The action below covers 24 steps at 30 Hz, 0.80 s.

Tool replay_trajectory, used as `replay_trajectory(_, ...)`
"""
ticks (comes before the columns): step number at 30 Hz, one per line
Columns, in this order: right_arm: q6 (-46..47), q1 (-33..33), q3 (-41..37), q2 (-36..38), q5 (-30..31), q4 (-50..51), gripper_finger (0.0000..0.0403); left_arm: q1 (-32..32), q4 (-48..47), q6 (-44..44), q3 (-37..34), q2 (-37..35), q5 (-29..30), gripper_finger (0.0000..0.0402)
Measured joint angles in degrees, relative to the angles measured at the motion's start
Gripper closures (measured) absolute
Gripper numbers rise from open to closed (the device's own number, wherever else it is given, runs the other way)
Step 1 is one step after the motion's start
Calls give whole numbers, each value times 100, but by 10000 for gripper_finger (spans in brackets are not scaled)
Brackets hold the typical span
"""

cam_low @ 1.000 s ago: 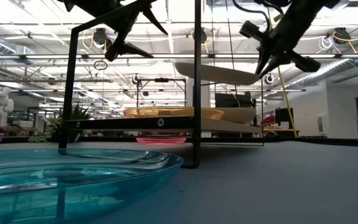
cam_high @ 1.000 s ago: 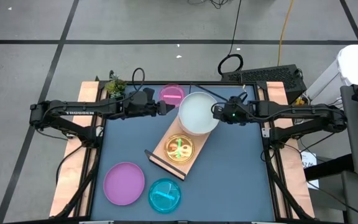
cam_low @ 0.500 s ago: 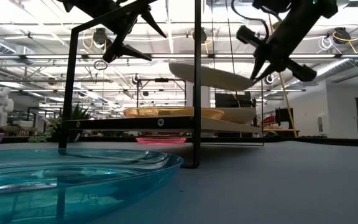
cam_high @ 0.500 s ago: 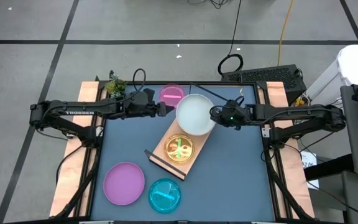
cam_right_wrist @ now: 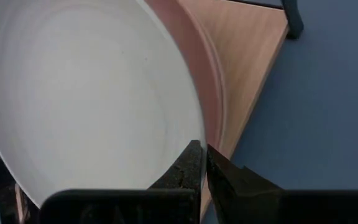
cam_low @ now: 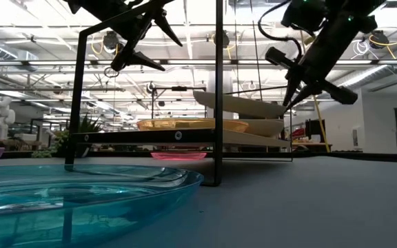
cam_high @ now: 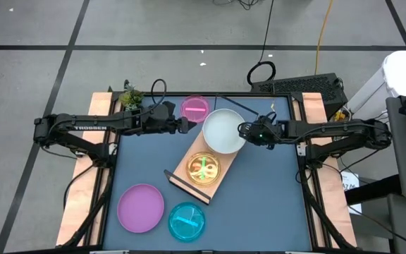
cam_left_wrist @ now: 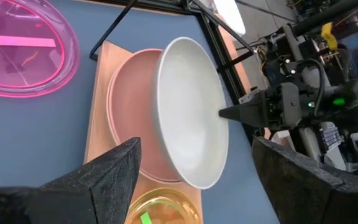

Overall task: Place and stack plates onto a shelf
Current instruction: Stack the light gray plate on top of the light pink plate on the shelf

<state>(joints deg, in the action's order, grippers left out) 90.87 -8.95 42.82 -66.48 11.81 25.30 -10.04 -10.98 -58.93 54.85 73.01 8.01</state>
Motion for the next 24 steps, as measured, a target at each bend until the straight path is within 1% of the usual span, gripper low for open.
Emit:
replay_trajectory(4,18,-50,-304,0,11,-710,403,0,2,10,0,0,0,91)
replay_trajectory(7,135,-50,-525,0,39,-1063,403,0,2,21,0,0,0,91)
replay_trajectory(12,258,-50,-647,0,40,-1057,403,0,4,10,0,0,2,91)
replay_trajectory(16,258,-50,-653,0,163,-1051,403,0,4,-8,0,0,2,91)
replay_trajectory(24,206,-74,-653,0,160,-1051,399,0,5,-16,0,0,2,91)
